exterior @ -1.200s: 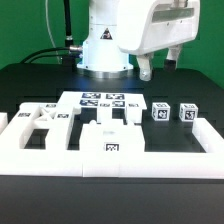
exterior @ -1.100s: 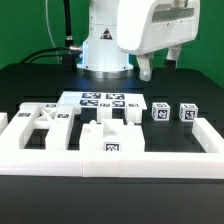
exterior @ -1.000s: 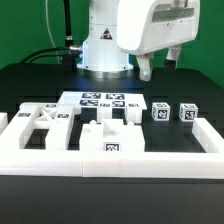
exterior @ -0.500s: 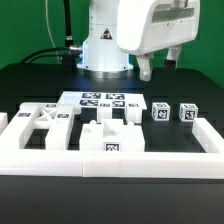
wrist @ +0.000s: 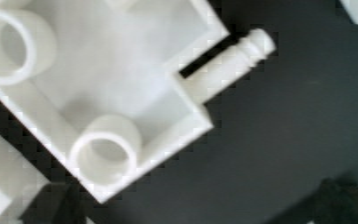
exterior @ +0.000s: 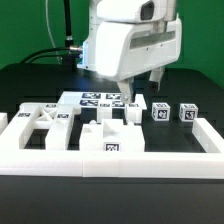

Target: Assemble chair

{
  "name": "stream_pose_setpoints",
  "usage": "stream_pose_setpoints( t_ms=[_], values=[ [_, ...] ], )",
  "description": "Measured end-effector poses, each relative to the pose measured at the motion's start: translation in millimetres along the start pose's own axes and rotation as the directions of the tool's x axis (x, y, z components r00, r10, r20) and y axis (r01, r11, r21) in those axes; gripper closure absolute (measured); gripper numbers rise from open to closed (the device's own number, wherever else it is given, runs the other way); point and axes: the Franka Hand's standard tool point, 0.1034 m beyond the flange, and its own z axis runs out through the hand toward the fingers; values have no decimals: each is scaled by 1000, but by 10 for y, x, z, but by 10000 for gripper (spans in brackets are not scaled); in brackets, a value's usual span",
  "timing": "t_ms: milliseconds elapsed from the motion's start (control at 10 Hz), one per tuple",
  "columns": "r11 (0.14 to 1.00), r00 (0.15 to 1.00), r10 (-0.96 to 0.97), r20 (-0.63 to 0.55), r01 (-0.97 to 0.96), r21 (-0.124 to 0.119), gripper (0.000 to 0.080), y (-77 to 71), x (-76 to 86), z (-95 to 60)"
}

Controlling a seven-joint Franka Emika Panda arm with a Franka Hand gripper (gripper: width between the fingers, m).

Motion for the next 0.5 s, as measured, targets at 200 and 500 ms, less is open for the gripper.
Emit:
stream_pose_setpoints(
  t_ms=[200, 500],
  values=[
    [1000, 1000, 7, -3, -7, -1, 150, 79, 29, 47],
    [987, 987, 161, -4, -161, 4, 150, 65, 33, 54]
  ],
)
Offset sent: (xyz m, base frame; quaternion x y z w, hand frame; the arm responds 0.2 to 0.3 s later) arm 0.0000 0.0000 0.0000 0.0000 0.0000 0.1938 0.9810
